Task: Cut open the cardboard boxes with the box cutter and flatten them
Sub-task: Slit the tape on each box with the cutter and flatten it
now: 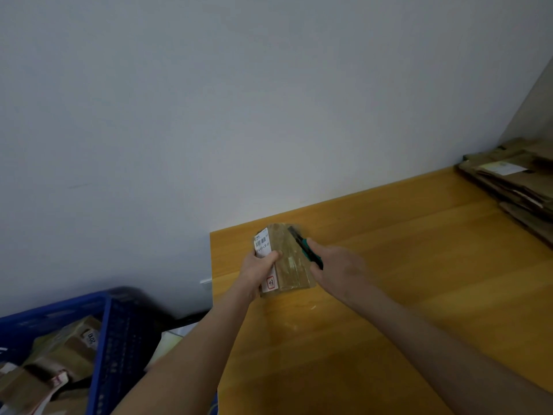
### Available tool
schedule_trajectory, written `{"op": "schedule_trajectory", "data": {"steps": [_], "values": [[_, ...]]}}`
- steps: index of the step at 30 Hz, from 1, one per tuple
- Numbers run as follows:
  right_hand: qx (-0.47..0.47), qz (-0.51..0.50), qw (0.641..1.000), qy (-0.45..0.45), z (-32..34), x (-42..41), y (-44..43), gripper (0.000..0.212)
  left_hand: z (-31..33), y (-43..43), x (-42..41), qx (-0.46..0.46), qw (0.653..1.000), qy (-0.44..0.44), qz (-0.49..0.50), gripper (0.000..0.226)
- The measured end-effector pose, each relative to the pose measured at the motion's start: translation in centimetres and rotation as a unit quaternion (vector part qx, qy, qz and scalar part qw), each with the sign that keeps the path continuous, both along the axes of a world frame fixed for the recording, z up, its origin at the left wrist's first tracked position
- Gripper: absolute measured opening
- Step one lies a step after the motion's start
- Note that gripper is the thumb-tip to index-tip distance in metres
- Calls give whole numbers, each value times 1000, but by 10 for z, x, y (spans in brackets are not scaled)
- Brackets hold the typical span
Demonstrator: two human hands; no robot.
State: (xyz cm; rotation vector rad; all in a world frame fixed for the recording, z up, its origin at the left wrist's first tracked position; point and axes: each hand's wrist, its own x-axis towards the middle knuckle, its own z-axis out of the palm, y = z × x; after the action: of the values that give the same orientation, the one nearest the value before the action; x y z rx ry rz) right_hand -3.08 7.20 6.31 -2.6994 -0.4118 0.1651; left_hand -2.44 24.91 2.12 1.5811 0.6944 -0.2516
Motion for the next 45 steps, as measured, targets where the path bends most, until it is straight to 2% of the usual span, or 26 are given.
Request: {"op": "schedule_trajectory", "data": {"steps": [12,16,25,30,36,39,41,43,45], "values": [[-71,24,997,14,0,-7,11,52,-4,1,5,28,998,-8,53,43],[-35,9,999,15,1,-6,10,52,1,3,8,18,1000,6,20,21],[-22,24,999,25,6,-5,9,54,3,4,11,23,999,-5,26,10],[-77,32,996,27,1,-12,10,52,8,3,18,43,998,-16,31,30],[-101,52,993,25,1,-13,8,51,6,14,24,59,992,-30,103,36],[-32,62,997,25,-9,-20,2,49,-1,32,33,54,990,-29,126,59],[88,17,995,37,-18,-23,-5,43,7,37,32,40,988,-26,149,68],[221,-84,968,84,-23,-20,-7,29,18,35,23,21,990,-4,139,52],[327,-186,914,154,-26,-12,-7,21,18,29,13,-11,997,30,76,31]]}}
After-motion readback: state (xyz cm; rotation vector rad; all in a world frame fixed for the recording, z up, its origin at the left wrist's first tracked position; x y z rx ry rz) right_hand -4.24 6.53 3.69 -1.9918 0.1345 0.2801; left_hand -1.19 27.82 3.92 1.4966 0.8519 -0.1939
